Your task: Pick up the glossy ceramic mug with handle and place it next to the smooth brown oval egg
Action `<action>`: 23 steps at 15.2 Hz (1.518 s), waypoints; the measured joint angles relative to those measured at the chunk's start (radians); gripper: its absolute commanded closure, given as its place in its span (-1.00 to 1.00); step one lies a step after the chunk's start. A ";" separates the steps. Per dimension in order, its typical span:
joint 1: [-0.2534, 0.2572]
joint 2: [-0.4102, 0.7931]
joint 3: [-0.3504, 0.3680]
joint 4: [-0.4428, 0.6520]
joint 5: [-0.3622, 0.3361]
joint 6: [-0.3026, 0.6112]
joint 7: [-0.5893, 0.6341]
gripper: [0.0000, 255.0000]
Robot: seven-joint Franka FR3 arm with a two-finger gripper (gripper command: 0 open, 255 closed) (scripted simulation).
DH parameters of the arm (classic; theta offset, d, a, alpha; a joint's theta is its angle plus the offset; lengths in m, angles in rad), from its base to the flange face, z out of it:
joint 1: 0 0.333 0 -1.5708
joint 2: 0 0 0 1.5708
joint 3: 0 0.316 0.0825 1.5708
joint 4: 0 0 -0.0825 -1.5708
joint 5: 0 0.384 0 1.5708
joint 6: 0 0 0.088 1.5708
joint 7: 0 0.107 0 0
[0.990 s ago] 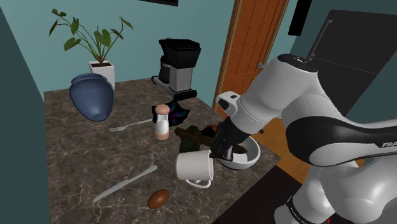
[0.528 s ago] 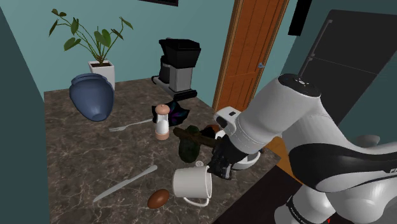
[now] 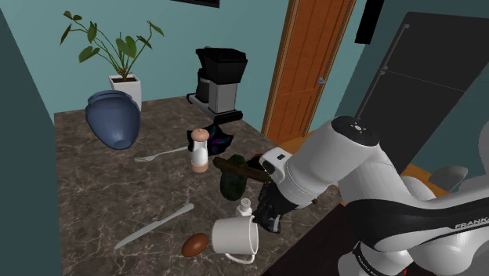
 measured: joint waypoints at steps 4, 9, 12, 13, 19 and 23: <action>-0.010 0.041 0.019 -0.028 -0.004 0.069 0.014 1.00; -0.027 0.094 0.047 -0.063 -0.013 0.164 0.039 1.00; -0.039 0.127 0.065 -0.082 -0.021 0.217 0.054 1.00; -0.043 0.136 0.071 -0.089 -0.024 0.235 0.060 1.00; -0.060 0.167 0.088 -0.097 -0.036 0.280 0.074 1.00; -0.060 0.171 0.088 -0.097 -0.037 0.281 0.072 -1.00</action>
